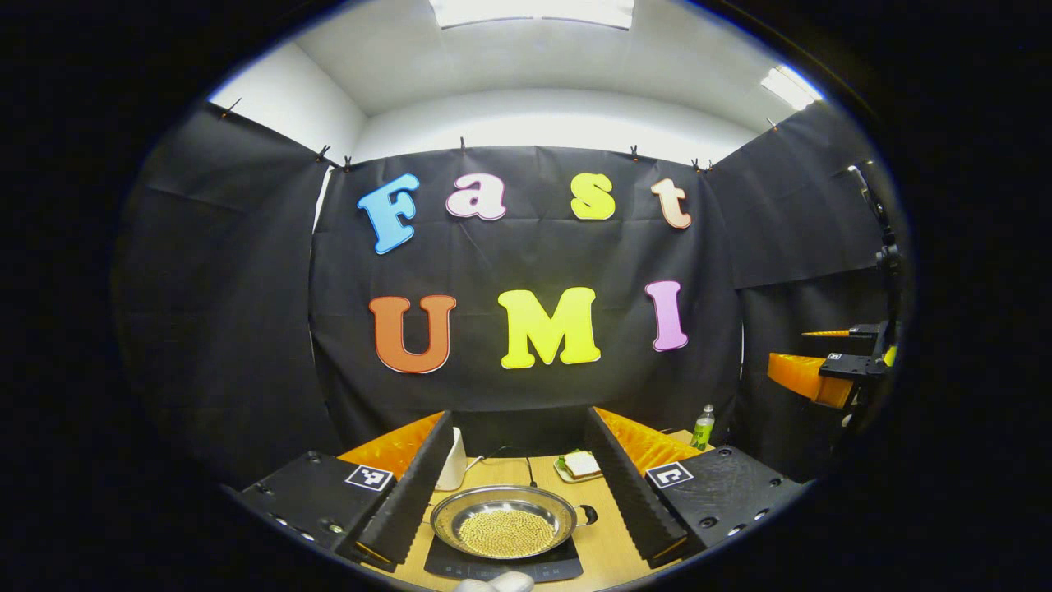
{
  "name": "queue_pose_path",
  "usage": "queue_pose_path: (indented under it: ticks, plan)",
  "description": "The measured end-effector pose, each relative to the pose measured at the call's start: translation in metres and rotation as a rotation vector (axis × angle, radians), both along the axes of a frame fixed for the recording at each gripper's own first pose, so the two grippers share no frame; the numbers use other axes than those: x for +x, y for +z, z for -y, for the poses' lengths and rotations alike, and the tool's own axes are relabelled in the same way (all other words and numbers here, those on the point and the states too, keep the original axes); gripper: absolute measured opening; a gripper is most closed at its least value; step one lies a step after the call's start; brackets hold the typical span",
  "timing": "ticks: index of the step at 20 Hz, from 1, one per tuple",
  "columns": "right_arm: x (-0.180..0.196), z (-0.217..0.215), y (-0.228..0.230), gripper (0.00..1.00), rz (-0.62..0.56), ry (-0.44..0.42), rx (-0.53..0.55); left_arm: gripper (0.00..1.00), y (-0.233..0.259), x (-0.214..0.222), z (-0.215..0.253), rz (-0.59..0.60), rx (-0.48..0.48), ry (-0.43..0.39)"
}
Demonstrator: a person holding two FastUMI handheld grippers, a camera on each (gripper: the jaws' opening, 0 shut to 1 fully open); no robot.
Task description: First push the handle of the pot to place it horizontally, then grasp the pot with both hands and set it on the induction cooktop.
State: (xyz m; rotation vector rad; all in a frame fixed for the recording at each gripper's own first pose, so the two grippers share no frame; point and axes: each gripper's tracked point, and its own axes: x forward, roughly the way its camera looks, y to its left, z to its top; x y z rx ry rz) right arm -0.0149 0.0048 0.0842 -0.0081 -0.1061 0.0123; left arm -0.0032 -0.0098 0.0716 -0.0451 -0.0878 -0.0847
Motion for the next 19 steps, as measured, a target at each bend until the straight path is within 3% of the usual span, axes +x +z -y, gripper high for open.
queue_pose_path:
  ticks: [7, 14, 15, 18, 19]
  plan:
    - [-0.004, 0.046, 0.002, 0.98, -0.022, -0.002, 0.039, 0.96, 0.011, -0.003, 0.027, 0.008, 0.006, 0.043]
    - [0.005, 0.063, 0.001, 0.99, -0.031, 0.012, 0.046, 0.96, 0.014, -0.001, 0.047, 0.002, 0.008, 0.061]
    - [0.008, 0.066, -0.001, 0.99, -0.035, 0.013, 0.05, 1.0, 0.013, 0.0, 0.049, 0.002, 0.012, 0.064]
    - [0.012, 0.078, -0.007, 0.98, -0.048, 0.004, 0.051, 0.96, 0.011, 0.006, 0.055, -0.007, 0.019, 0.074]
    - [0.013, 0.081, -0.009, 0.98, -0.049, 0.003, 0.05, 1.0, 0.01, 0.007, 0.057, -0.007, 0.02, 0.077]
